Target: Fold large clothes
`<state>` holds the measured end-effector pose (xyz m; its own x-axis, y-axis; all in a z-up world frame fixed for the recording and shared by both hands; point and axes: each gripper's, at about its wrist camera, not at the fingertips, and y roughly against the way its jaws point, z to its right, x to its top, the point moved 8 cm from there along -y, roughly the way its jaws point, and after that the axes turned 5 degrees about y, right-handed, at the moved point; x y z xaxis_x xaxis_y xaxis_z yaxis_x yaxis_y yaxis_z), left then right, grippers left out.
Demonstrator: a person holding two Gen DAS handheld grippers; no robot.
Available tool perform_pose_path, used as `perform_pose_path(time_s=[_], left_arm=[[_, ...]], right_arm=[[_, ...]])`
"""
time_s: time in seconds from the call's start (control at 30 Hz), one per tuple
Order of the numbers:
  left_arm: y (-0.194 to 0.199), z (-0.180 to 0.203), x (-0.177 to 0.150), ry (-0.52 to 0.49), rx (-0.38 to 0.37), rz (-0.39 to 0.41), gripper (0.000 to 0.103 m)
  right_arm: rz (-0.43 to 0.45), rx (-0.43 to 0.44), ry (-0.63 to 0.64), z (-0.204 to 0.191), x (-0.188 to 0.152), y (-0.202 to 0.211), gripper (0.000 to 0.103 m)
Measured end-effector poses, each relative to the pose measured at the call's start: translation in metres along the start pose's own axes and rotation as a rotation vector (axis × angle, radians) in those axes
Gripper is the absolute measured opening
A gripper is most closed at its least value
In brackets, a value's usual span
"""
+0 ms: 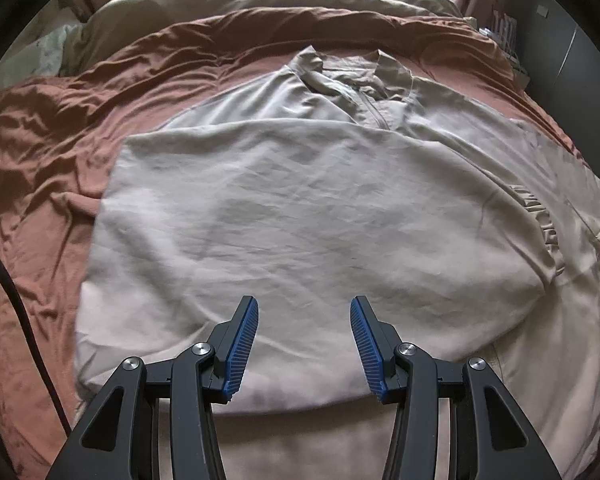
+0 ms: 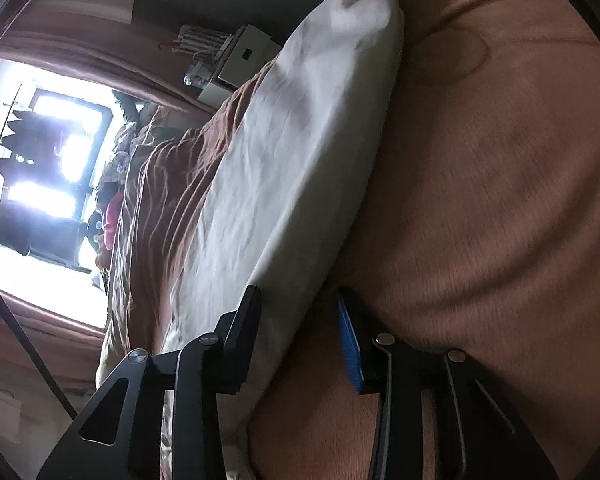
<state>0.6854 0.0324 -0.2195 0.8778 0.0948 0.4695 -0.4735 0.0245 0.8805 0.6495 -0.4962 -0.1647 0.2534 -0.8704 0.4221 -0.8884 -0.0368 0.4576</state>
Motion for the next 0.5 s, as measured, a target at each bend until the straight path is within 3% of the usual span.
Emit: perform_pose_path(time_s=[0.03, 0.17, 0.3, 0.5], left_arm=[[-0.002, 0.001, -0.001, -0.001, -0.003, -0.003, 0.05], [-0.004, 0.001, -0.003, -0.013, 0.001, -0.011, 0.05], [0.007, -0.001, -0.001, 0.003, -0.018, 0.007, 0.05], [0.026, -0.002, -0.001, 0.018, -0.045, 0.029, 0.05]], right_arm=[[0.003, 0.0, 0.005, -0.001, 0.003, -0.002, 0.034], [0.009, -0.008, 0.012, 0.007, 0.003, -0.007, 0.004], [0.028, 0.025, 0.062, -0.006, 0.002, 0.004, 0.001], [0.075, 0.108, 0.184, -0.064, -0.013, 0.043, 0.001]])
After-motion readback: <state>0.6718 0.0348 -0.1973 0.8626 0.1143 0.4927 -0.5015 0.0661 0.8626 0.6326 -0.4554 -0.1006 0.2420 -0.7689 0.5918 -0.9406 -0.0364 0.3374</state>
